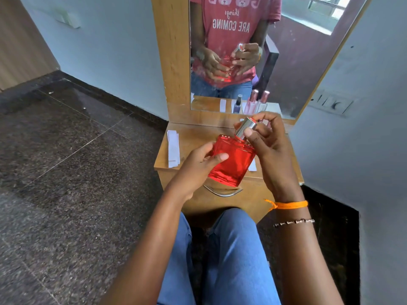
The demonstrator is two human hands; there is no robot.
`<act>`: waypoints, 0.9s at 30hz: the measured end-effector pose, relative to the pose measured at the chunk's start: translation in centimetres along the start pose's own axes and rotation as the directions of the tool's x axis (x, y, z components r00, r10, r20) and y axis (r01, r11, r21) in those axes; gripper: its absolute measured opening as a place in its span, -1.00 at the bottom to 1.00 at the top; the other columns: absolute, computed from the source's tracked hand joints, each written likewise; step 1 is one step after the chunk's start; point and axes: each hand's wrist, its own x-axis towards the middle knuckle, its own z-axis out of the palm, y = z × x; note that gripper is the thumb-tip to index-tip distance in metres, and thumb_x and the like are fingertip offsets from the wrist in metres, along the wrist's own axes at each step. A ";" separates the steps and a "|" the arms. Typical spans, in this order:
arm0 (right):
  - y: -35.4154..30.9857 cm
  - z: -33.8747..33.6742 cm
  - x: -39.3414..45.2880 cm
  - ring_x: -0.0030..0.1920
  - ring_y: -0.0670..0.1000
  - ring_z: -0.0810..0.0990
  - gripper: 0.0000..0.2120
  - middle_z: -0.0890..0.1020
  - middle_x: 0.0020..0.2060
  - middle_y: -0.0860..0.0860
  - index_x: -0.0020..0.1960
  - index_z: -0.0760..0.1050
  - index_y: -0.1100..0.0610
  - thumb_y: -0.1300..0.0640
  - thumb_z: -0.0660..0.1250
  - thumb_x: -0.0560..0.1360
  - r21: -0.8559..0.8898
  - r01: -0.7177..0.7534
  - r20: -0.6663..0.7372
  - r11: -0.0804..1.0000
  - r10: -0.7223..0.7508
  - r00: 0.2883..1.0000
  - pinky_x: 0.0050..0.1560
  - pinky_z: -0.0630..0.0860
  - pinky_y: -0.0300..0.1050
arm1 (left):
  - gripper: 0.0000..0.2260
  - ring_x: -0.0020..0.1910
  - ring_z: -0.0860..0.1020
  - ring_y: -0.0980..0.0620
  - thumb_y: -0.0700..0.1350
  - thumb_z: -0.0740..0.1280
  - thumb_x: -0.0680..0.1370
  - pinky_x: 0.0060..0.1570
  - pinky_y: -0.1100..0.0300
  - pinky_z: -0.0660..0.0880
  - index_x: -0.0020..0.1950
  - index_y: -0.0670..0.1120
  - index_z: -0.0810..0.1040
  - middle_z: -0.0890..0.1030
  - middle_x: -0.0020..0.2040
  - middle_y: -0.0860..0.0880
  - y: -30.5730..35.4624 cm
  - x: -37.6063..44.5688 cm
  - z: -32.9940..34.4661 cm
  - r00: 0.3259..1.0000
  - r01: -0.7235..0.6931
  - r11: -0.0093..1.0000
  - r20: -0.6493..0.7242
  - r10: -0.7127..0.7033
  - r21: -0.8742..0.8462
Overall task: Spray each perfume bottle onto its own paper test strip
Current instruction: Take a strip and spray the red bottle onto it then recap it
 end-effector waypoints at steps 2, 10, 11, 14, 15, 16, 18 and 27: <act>-0.5 -0.6 0.5 0.00 0.05 0.59 -0.76 0.63 0.01 0.21 0.18 0.42 0.20 0.31 0.28 0.52 -0.070 0.004 0.048 0.998 -0.001 0.999 0.01 0.53 -0.14 | -0.86 0.01 0.62 0.04 -0.12 0.29 0.55 0.08 0.03 0.53 0.09 0.03 0.53 0.64 -0.04 0.05 -0.1 0.1 -0.3 1.000 -0.023 0.999 -0.013 0.023 0.038; -1.6 -1.1 1.5 -0.02 -0.04 0.66 -0.69 0.71 -0.10 -0.07 0.15 0.53 0.12 0.39 0.29 0.48 -0.181 -0.013 0.177 0.983 0.046 0.983 0.04 0.55 -0.21 | -0.85 -0.01 0.61 0.12 -0.09 0.27 0.54 -0.06 0.23 0.51 0.09 0.03 0.53 0.64 -0.05 0.09 -0.5 0.1 -0.8 0.998 -0.057 0.998 0.013 0.057 0.015; -1.7 -1.0 1.6 -0.02 -0.03 0.66 -0.69 0.72 -0.11 -0.08 0.15 0.53 0.11 0.39 0.30 0.48 -0.188 -0.017 0.166 0.982 0.049 0.985 0.04 0.56 -0.20 | -0.85 -0.01 0.61 0.11 -0.09 0.27 0.54 -0.05 0.22 0.51 0.10 0.03 0.52 0.64 -0.05 0.09 -0.5 0.0 -0.6 0.998 -0.057 0.998 0.004 0.057 0.005; -1.4 -0.4 1.7 -0.02 -0.01 0.64 -0.67 0.71 -0.19 -0.09 0.17 0.53 0.11 0.41 0.30 0.48 -0.192 -0.031 0.114 0.981 0.054 0.992 0.06 0.58 -0.17 | -0.84 0.06 0.60 0.02 -0.07 0.27 0.55 0.06 0.03 0.53 0.11 0.06 0.53 0.64 0.02 0.02 -1.1 0.0 0.0 0.998 -0.050 0.998 -0.042 0.049 -0.033; -1.2 -0.2 1.7 -0.04 -0.03 0.63 -0.66 0.71 -0.23 -0.11 0.18 0.52 0.11 0.41 0.30 0.48 -0.204 -0.036 0.097 0.978 0.057 0.994 0.05 0.58 -0.18 | -0.84 0.09 0.60 -0.02 -0.05 0.27 0.54 0.12 -0.06 0.52 0.10 0.08 0.53 0.64 0.04 -0.01 -1.3 -0.1 0.3 0.997 -0.046 0.998 -0.057 0.043 -0.048; -1.0 0.0 1.7 -0.08 -0.06 0.63 -0.66 0.70 -0.27 -0.13 0.19 0.52 0.12 0.41 0.29 0.49 -0.220 -0.043 0.084 0.975 0.063 0.994 0.04 0.57 -0.17 | -0.85 0.12 0.59 -0.06 -0.04 0.28 0.54 0.16 -0.14 0.50 0.10 0.09 0.54 0.64 0.06 -0.03 -1.6 -0.2 0.6 0.997 -0.043 0.997 -0.068 0.039 -0.061; -0.9 0.3 1.6 -0.15 -0.05 0.63 -0.67 0.68 -0.33 -0.07 0.20 0.52 0.13 0.39 0.30 0.49 -0.251 -0.046 0.084 0.967 0.069 0.994 0.01 0.58 -0.08 | -0.84 0.15 0.58 -0.10 0.00 0.29 0.53 0.19 -0.22 0.46 0.10 0.09 0.55 0.64 0.08 -0.06 -1.9 -0.4 0.8 0.996 -0.046 0.996 -0.083 0.040 -0.074; -1.7 -0.3 2.1 -0.09 0.05 0.61 -0.72 0.67 -0.11 0.31 0.14 0.54 0.10 0.35 0.31 0.49 -0.246 -0.074 0.123 0.966 0.107 0.987 0.01 0.59 -0.12 | -0.85 0.11 0.59 -0.01 -0.07 0.26 0.55 0.16 -0.09 0.51 0.09 0.10 0.52 0.63 0.04 0.00 -1.6 0.0 0.4 0.994 -0.081 0.995 -0.072 0.078 -0.050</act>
